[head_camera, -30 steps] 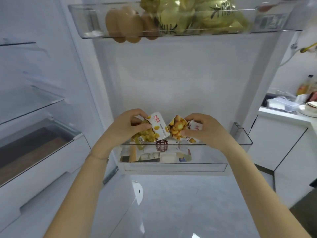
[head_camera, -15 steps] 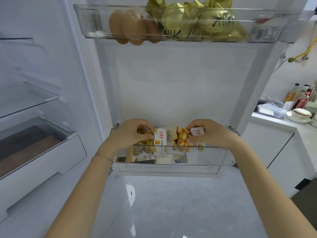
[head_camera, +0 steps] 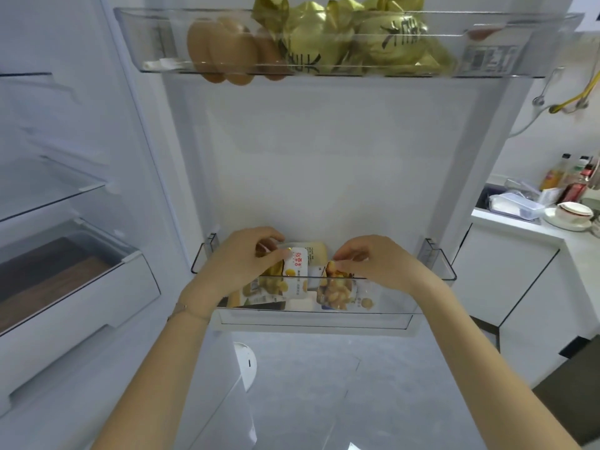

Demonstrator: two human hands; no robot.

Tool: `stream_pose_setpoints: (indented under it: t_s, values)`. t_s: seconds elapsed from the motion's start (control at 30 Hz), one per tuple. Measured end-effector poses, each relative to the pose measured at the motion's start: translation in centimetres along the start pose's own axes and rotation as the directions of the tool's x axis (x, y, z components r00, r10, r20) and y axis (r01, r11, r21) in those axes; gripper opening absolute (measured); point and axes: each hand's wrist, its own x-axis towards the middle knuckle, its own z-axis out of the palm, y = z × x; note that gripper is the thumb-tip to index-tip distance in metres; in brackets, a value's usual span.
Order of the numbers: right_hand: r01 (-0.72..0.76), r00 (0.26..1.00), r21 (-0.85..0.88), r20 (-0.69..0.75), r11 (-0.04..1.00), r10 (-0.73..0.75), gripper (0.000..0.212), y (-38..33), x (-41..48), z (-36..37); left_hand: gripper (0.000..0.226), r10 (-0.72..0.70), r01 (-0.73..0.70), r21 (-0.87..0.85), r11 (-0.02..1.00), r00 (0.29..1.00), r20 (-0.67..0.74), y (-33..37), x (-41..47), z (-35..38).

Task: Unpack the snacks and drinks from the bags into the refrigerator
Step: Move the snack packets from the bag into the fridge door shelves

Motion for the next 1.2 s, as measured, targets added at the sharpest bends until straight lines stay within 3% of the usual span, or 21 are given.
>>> stream_pose_setpoints:
  t_s: [0.1, 0.23, 0.37, 0.53, 0.8, 0.97, 1.2]
  values:
    - [0.050, 0.979, -0.019, -0.196, 0.999, -0.052, 0.031, -0.1, -0.8, 0.5, 0.029, 0.128, -0.112, 0.097, 0.989, 0.977, -0.172, 0.8, -0.5, 0.8]
    - [0.119, 0.874, -0.214, -0.442, 0.970, -0.204, 0.053, -0.2, -2.5, 0.5, 0.044, 0.319, -0.259, 0.210, 0.943, 0.885, -0.338, 1.9, -0.4, 1.8]
    - [0.035, 0.818, -0.328, -0.533, 0.944, -0.215, 0.066, 0.3, -5.2, 0.1, 0.055, 0.363, -0.268, 0.326, 0.907, 0.889, -0.279, 3.3, 0.0, 3.7]
    - [-0.110, 0.785, -0.335, -0.607, 0.936, -0.125, 0.070, 2.1, -9.5, -0.7, 0.057, 0.476, -0.376, 0.377, 0.847, 0.852, -0.220, 6.2, 0.1, 6.8]
    - [-0.372, 0.699, -0.280, -0.712, 0.885, 0.068, 0.081, 7.1, -17.8, -3.0, 0.062, 0.615, -0.568, 0.284, 0.772, 0.781, -0.109, 14.4, 0.2, 12.9]
    - [-0.508, 0.607, -0.236, -0.780, 0.828, 0.150, 0.080, 11.8, -23.8, -6.2, 0.061, 0.726, -0.701, 0.207, 0.683, 0.683, -0.080, 21.3, 0.2, 19.0]
    - [-0.624, 0.525, -0.212, -0.827, 0.753, 0.202, 0.079, 18.5, -32.1, -11.4, 0.066, 0.759, -0.746, 0.184, 0.641, 0.652, 0.000, 31.0, 0.5, 28.6]
